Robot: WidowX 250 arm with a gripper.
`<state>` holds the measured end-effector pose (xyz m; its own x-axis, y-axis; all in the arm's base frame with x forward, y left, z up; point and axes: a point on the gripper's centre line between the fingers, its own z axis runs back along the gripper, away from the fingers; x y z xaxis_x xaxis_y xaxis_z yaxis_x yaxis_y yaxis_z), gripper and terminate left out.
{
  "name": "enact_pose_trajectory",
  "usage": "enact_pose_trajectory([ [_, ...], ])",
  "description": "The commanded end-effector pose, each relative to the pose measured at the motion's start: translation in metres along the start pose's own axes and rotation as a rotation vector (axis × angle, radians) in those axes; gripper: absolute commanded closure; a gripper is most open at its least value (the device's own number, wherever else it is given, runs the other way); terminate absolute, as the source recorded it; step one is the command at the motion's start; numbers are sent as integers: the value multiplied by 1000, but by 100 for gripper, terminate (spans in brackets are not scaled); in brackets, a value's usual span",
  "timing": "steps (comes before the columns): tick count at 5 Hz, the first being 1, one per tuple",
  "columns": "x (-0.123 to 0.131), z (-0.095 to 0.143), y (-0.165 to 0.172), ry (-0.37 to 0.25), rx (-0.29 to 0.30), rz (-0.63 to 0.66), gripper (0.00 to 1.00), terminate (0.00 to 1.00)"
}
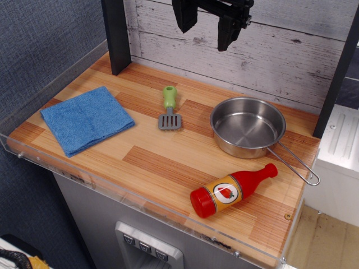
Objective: Move the ketchup bottle to between the napkin and the spatula
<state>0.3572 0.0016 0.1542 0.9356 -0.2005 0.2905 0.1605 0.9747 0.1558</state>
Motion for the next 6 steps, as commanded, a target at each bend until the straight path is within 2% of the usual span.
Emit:
enact_pose_trajectory([
  [1, 0, 0, 0, 0, 0, 0, 0, 0],
  [3, -33, 2, -32, -21, 43, -71, 0, 0],
  [6, -83, 10, -64, -59, -13, -180, 0, 0],
])
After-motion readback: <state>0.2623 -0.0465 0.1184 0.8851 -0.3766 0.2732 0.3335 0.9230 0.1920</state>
